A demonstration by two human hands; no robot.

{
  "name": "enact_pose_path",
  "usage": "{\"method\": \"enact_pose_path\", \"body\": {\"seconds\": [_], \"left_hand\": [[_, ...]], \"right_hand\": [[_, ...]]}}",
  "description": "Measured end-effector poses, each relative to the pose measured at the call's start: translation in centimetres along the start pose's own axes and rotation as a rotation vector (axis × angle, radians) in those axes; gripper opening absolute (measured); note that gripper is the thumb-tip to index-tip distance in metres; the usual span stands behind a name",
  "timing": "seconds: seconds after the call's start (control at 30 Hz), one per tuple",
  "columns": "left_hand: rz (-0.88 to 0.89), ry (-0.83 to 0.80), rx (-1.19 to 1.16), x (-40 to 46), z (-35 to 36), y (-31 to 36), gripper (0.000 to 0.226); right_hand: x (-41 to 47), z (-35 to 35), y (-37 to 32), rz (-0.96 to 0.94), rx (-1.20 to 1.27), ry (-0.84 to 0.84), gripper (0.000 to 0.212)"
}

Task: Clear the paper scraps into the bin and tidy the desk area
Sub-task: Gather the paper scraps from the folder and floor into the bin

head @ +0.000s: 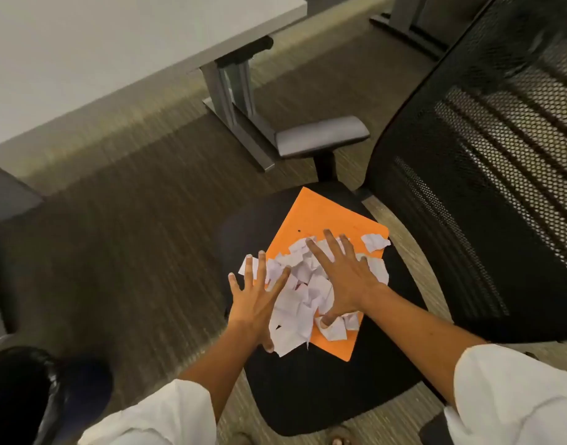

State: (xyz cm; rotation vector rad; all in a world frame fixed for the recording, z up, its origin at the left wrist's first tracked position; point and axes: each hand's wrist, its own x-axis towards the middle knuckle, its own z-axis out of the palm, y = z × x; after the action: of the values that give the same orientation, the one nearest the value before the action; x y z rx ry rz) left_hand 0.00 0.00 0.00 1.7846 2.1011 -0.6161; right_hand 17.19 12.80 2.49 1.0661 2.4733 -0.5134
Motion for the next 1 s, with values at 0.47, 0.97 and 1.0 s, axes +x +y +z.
{"method": "enact_pose_path", "body": {"seconds": [0.47, 0.97, 1.0], "left_hand": [[0.125, -0.008, -0.037, 4.0, 3.3, 1.4, 0.142], [0.219, -0.052, -0.155, 4.5, 3.7, 1.8, 0.085], [0.216, -0.031, -0.17, 4.5, 3.6, 1.8, 0.077]], "right_hand": [[5.1, 5.4, 0.4, -0.022, -0.077, -0.06, 0.142], [4.1, 6.6, -0.2, -0.035, 0.026, 0.008, 0.075], [4.0, 6.6, -0.3, -0.034, 0.047, 0.025, 0.07]]}}
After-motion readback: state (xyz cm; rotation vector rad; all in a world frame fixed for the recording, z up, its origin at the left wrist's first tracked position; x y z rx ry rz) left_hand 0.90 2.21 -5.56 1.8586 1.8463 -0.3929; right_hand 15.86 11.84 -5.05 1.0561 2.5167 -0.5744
